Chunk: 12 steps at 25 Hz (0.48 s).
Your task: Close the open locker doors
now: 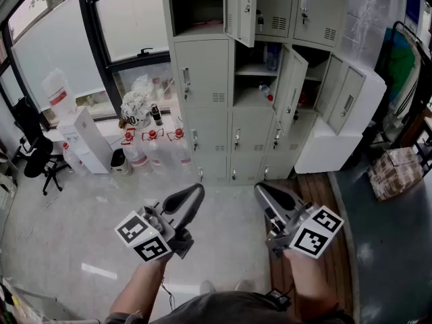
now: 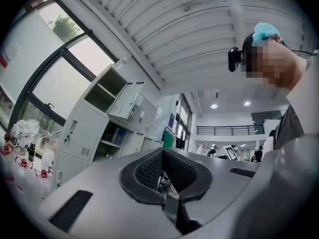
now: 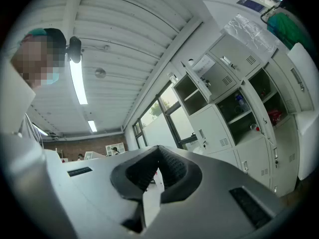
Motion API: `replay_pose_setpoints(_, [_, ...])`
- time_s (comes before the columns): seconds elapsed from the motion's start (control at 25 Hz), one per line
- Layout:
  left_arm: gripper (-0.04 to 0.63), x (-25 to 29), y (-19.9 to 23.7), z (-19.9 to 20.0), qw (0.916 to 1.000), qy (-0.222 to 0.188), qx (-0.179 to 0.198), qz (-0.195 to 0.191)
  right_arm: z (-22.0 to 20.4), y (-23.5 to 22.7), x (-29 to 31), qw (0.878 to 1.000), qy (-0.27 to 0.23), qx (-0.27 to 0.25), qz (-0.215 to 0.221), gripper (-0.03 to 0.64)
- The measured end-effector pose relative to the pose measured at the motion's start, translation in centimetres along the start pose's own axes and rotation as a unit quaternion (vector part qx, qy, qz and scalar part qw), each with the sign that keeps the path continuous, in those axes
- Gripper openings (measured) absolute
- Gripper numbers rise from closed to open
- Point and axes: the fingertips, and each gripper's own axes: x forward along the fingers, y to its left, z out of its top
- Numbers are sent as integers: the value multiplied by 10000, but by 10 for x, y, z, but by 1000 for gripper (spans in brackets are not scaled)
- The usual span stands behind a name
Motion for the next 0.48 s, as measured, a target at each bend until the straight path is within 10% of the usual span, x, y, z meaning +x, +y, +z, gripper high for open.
replay_pose_setpoints(0.48, [11,17,1,1,10000,-44,64,-52,6,-8,2,9999,-50,-104,55,14])
